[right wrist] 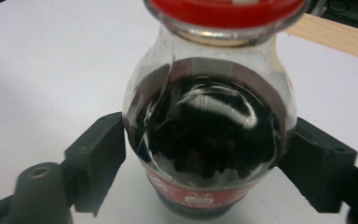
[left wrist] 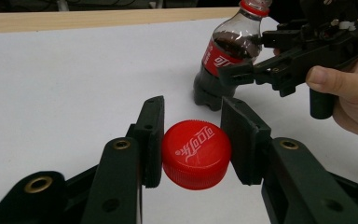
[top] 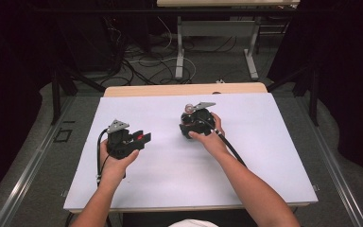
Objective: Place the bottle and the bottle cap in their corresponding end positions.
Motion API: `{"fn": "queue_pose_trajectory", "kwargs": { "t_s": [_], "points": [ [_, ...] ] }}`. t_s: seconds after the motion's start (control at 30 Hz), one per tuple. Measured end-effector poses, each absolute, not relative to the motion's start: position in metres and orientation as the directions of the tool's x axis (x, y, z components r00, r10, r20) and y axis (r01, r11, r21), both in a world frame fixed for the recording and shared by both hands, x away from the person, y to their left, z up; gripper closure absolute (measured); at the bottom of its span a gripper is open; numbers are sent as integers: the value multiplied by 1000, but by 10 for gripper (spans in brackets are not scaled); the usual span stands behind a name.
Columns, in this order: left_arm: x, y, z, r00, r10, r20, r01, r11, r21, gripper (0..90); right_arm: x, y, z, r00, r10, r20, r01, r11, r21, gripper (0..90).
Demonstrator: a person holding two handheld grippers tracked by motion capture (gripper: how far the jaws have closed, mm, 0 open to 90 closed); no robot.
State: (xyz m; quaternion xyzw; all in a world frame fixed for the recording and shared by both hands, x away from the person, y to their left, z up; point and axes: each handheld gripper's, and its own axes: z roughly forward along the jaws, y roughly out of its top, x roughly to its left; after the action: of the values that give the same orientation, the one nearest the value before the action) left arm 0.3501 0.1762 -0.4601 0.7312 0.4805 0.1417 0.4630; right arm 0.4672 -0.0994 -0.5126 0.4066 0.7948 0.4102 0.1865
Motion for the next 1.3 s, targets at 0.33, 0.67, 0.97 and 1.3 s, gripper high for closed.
{"fn": "queue_pose_trajectory", "kwargs": {
  "t_s": [0.33,0.67,0.97,1.3],
  "points": [
    [354,168,-469,508,830,-229,579,-132,805,617,455,-113,-515,-578,814,61,524,313,792,99],
    [358,152,-479,548,808,-217,586,-185,789,617,437,-132,-509,-572,817,63,516,299,803,0],
    [362,132,-489,576,792,-201,574,-216,790,617,417,-148,-505,-543,838,44,525,299,797,0],
    [367,110,-502,612,767,-193,569,-258,781,617,385,-171,-507,-557,830,30,503,308,808,0]
  ]
}}
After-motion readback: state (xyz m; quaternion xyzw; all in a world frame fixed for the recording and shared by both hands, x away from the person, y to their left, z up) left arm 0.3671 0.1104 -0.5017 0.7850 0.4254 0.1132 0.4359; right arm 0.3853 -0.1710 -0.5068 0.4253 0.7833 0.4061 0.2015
